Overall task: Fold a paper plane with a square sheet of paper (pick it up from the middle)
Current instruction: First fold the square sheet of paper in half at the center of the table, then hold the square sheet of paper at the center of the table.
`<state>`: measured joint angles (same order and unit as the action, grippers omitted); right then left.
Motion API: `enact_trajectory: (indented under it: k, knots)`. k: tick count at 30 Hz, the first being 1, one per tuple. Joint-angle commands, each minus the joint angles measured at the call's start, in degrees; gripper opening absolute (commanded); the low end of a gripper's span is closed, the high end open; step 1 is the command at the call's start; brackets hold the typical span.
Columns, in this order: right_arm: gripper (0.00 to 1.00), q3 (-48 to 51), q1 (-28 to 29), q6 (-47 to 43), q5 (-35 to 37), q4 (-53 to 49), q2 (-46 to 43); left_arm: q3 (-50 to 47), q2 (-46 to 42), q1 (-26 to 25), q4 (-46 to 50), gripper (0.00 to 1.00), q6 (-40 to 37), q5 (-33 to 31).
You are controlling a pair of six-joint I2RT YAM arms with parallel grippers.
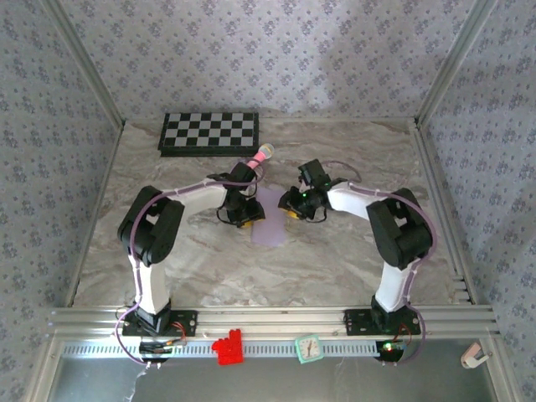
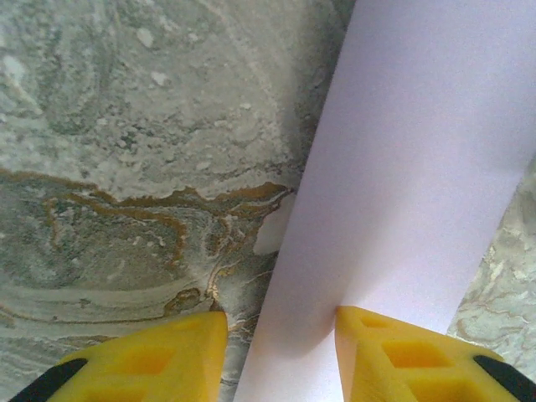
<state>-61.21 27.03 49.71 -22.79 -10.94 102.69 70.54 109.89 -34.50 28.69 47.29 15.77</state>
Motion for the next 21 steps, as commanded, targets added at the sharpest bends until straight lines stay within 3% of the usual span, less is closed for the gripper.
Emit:
enact_trajectory:
  k: [1,21]
  knots:
    - [0.37,1.48,-1.25,-1.24,2.77,0.16,-3.03,0.2,3.81,-0.08,3.02,0.42,1.29,-2.15]
    - [0.37,3.38,-2.08,-1.31,1.91,1.56,-2.33,1.15,7.66,-0.3,6.84,0.48,3.34,-2.56]
